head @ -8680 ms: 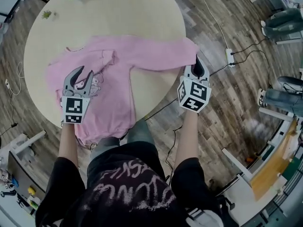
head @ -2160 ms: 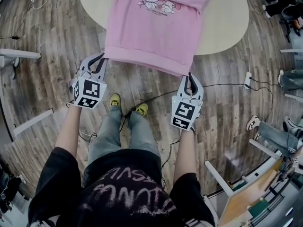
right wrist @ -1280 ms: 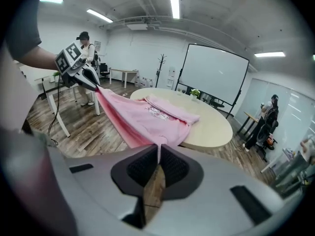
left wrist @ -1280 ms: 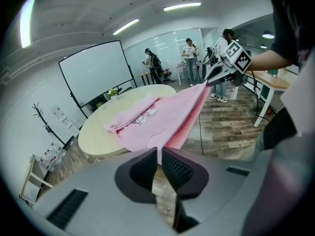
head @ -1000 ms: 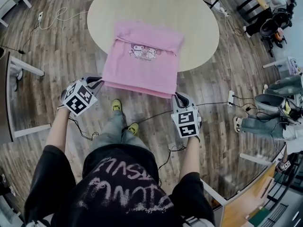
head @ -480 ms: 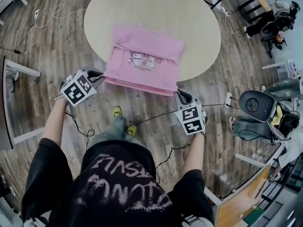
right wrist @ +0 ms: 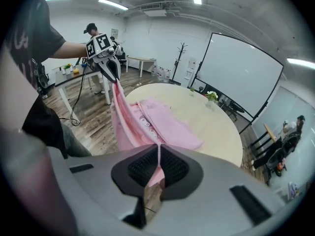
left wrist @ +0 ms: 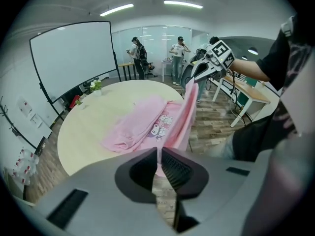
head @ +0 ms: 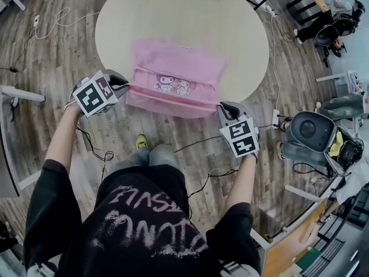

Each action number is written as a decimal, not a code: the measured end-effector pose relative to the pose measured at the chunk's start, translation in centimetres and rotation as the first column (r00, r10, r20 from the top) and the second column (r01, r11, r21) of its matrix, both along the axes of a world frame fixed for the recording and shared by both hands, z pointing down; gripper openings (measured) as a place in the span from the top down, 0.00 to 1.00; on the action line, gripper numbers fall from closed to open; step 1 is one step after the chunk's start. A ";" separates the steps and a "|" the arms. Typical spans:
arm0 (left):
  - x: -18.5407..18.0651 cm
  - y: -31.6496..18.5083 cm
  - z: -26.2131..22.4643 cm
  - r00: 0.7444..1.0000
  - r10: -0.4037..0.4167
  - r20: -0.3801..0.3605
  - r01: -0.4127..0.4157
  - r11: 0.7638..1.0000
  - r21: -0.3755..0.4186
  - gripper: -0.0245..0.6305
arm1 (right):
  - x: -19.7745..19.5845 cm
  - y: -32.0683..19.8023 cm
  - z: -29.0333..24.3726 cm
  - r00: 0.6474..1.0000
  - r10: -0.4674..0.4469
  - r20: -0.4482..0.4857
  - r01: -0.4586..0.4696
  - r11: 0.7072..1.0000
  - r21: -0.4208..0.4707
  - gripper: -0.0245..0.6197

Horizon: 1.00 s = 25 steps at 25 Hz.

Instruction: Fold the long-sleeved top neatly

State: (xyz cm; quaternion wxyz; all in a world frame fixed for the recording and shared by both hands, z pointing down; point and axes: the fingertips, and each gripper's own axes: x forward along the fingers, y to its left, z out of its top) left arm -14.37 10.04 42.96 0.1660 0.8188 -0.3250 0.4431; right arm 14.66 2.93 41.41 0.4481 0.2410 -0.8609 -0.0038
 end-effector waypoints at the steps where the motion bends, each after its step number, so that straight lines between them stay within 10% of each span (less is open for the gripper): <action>1: -0.3 -0.5 0.0 1.000 0.003 0.000 -0.003 1.000 -0.009 0.91 | -0.3 -0.6 -0.1 1.000 -0.005 -0.002 0.005 1.000 -0.003 0.93; 25: -3.6 -21.7 5.0 0.996 -0.068 0.064 0.081 0.973 -0.215 0.91 | -5.0 -23.6 6.1 0.975 -0.219 -0.027 0.211 0.961 -0.177 0.93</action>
